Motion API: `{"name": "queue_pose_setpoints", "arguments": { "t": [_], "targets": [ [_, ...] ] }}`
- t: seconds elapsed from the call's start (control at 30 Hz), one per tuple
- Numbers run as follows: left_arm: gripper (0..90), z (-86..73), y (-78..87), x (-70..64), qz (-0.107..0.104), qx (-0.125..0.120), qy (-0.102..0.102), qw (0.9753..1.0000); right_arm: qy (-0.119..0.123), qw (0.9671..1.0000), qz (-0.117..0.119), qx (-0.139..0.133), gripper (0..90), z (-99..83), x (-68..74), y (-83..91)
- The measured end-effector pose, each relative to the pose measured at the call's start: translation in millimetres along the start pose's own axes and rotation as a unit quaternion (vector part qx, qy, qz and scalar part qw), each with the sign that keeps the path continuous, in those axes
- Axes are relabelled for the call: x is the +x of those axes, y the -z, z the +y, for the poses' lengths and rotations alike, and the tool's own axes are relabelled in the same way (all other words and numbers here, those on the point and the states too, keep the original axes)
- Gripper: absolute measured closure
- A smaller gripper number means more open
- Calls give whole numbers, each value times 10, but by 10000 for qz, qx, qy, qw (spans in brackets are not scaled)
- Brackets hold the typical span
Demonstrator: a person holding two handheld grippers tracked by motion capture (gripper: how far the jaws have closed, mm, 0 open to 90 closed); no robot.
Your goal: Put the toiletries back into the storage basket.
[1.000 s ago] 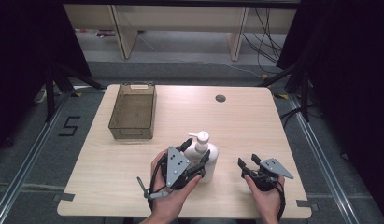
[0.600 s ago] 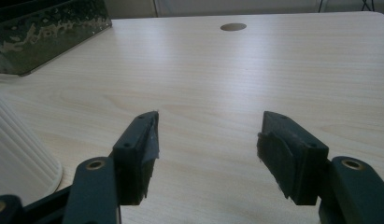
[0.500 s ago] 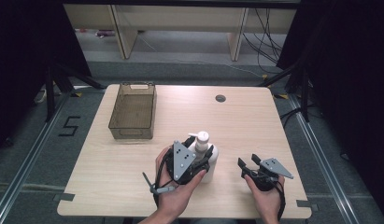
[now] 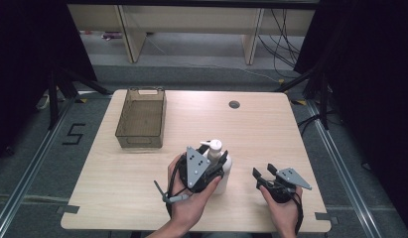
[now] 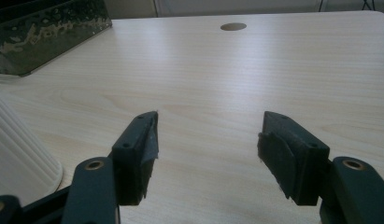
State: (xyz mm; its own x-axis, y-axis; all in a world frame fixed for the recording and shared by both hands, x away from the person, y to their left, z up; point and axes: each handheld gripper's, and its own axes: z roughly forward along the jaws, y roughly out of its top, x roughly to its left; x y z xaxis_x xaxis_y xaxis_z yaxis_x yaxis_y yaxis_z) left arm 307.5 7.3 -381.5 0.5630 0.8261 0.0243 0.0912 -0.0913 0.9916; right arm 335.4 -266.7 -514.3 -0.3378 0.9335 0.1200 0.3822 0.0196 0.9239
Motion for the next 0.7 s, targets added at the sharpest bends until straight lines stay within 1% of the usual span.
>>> {"name": "queue_pose_setpoints", "arguments": {
  "t": [0.07, 0.1, 0.17, 0.2, 0.33, 0.4, 0.43, 0.5, 0.53, 0.57, 0.6, 0.7],
  "targets": [
    [451, 1, -7, -10, 2, 13, 21, 10000, -64, 10000, 53, 16, 380, -1, 5, -2],
    [454, 2, -10, -12, 4, 5, 31, 10000, -118, 9999, 17, 14, 379, -5, 13, 0],
    [456, 6, -10, -9, 36, -6, 37, 10000, -54, 10000, 34, -1, 378, -3, 1, -1],
    [458, 9, -9, -7, 46, -7, 63, 10000, -51, 10000, 31, 3, 378, -3, 1, -2],
    [471, 30, 1, 3, 75, -23, 59, 10000, -47, 10000, 26, 8, 378, -2, 1, -2],
    [479, 42, 2, 0, 75, -38, 46, 10000, -121, 9999, 19, 20, 378, -4, 14, -1],
    [486, 47, 3, -2, 78, -41, 57, 9999, 12, 10000, 7, -1, 378, -1, -4, -2],
    [501, 57, 2, -4, 89, -42, 68, 9999, 7, 10000, 5, -2, 377, -2, -4, -2],
    [510, 57, -2, -4, 82, -52, 96, 9999, -197, 9998, 36, 49, 377, -5, 23, 3],
    [523, 56, -5, -3, 84, -65, 105, 9999, -51, 10000, 34, 19, 376, -2, 0, -2],
    [533, 56, -5, -3, 96, -69, 120, 9999, -7, 10000, 8, 2, 376, -1, -6, -3],
    [569, 58, 2, 5, 123, -51, 148, 9998, -19, 10000, 12, -3, 374, -1, -7, -5]
  ]
}}
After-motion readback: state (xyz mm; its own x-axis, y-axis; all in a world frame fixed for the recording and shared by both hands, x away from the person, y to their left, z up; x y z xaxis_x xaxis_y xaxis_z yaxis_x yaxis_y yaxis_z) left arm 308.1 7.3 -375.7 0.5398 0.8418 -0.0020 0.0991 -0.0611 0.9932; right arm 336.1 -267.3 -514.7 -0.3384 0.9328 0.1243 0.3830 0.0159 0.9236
